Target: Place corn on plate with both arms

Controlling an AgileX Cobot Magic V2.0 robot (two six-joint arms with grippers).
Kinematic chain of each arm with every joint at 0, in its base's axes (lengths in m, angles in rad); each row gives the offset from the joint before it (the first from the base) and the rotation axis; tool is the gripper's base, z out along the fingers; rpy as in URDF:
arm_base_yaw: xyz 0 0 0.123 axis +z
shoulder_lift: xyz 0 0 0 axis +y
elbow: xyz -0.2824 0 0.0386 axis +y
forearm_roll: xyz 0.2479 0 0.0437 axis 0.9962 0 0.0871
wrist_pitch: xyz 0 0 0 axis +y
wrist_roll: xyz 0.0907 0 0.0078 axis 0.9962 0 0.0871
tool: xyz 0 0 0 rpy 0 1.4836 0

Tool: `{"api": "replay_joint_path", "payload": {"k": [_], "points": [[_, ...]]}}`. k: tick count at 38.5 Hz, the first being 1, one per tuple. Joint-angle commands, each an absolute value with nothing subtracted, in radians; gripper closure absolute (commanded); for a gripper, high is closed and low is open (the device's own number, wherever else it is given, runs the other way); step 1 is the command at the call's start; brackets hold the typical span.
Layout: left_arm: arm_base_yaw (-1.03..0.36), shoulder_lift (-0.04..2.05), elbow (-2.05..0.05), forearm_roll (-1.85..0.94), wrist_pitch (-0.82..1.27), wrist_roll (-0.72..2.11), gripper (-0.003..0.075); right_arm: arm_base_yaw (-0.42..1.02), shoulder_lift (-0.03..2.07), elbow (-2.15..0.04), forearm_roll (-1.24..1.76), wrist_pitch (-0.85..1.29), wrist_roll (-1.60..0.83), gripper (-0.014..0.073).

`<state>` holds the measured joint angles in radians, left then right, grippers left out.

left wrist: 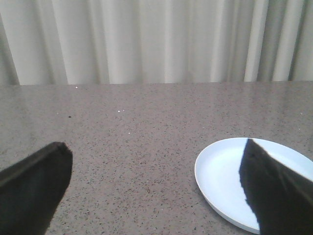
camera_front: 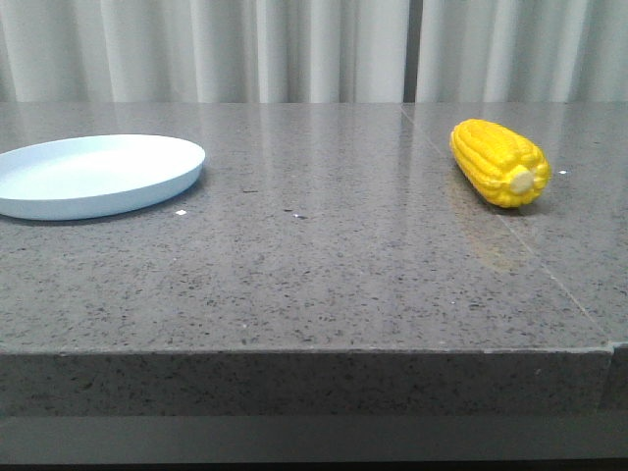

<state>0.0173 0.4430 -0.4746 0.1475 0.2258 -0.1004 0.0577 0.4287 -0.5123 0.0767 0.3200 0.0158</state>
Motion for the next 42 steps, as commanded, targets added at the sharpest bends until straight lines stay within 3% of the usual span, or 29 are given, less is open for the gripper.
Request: {"api": "replay_joint_path", "payload": {"k": [1, 16, 32, 42], "points": [[0.019, 0.546, -0.565, 0.124, 0.174, -0.103, 0.0051, 0.051, 0.439, -0.548, 0.074, 0.23, 0.006, -0.0054], [-0.081, 1.007, -0.922, 0.126, 0.504, -0.103, 0.0051, 0.051, 0.439, -0.548, 0.074, 0.23, 0.006, -0.0054], [-0.162, 1.518, -1.34, 0.129, 1.026, -0.103, 0.0051, 0.051, 0.439, -0.548, 0.074, 0.23, 0.006, -0.0054], [-0.16, 1.7, -1.459, 0.122, 1.086, -0.103, 0.0051, 0.051, 0.439, -0.548, 0.074, 0.23, 0.006, -0.0054]]}}
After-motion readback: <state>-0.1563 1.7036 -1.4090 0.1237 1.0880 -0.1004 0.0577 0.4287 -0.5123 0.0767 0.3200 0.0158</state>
